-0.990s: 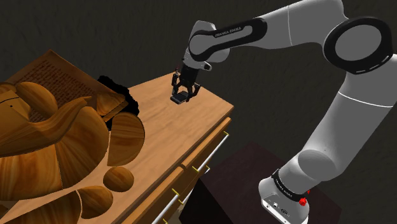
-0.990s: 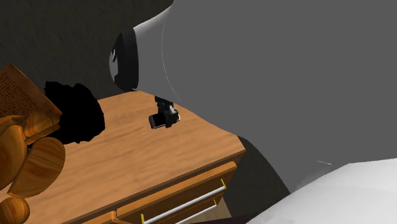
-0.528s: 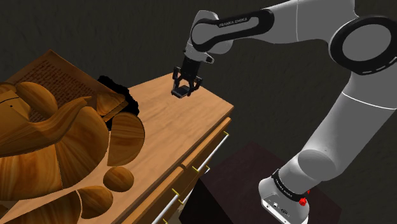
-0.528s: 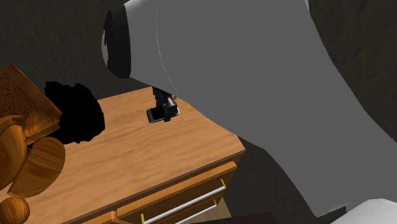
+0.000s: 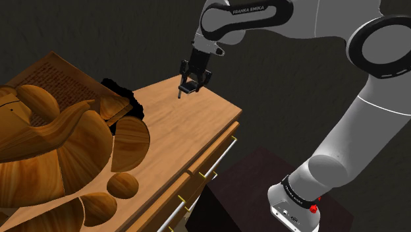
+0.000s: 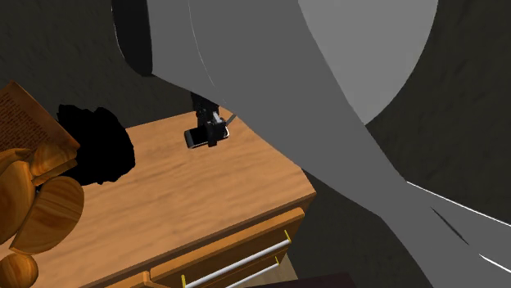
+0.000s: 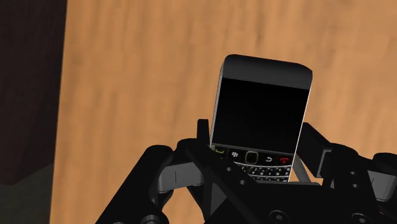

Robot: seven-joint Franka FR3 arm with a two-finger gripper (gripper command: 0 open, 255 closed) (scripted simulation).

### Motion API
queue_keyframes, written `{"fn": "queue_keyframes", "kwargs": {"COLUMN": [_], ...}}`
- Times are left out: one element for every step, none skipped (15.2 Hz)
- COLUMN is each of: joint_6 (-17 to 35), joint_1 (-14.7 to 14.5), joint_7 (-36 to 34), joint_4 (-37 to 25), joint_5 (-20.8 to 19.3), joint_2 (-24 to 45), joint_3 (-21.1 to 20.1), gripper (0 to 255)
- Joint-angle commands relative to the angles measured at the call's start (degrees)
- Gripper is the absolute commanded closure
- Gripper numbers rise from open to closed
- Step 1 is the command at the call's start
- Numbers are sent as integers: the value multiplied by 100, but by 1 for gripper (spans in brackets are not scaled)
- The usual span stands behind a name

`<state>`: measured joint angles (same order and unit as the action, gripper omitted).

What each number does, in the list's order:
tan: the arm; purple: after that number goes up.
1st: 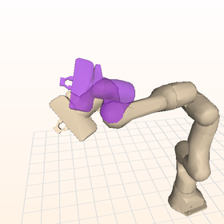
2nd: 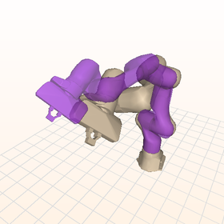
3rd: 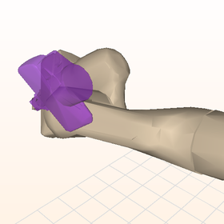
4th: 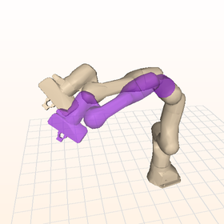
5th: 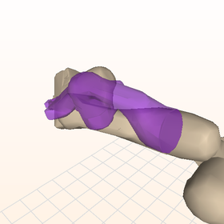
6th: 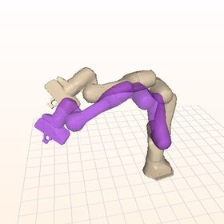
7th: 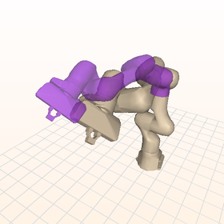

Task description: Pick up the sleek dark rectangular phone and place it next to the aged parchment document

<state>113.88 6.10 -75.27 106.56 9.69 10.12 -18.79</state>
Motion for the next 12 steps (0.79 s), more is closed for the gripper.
{"fn": "queue_keyframes", "kwargs": {"joint_6": [-158,-230,-301,-372,-444,-516,-588,-661,-733,-806,-879,-953], "joint_1": [8,11,13,15,17,19,21,23,24,26,27,28], "joint_7": [-15,-24,-33,-43,-53,-63,-73,-83,-94,-105,-116,-128], "joint_4": [-104,-156,-209,-263,-319,-376,-435,-495,-556,-619,-683,-749], "joint_5": [7,9,11,13,14,15,16,17,17,17,17,16], "joint_2": [-55,-76,-95,-114,-131,-147,-162,-176,-188,-200,-210,-218], "joint_3": [1,1,0,0,0,0,0,0,0,0,0,0], "gripper": [255,255,255,255,255,255,255,255,255,255,255,255]}}
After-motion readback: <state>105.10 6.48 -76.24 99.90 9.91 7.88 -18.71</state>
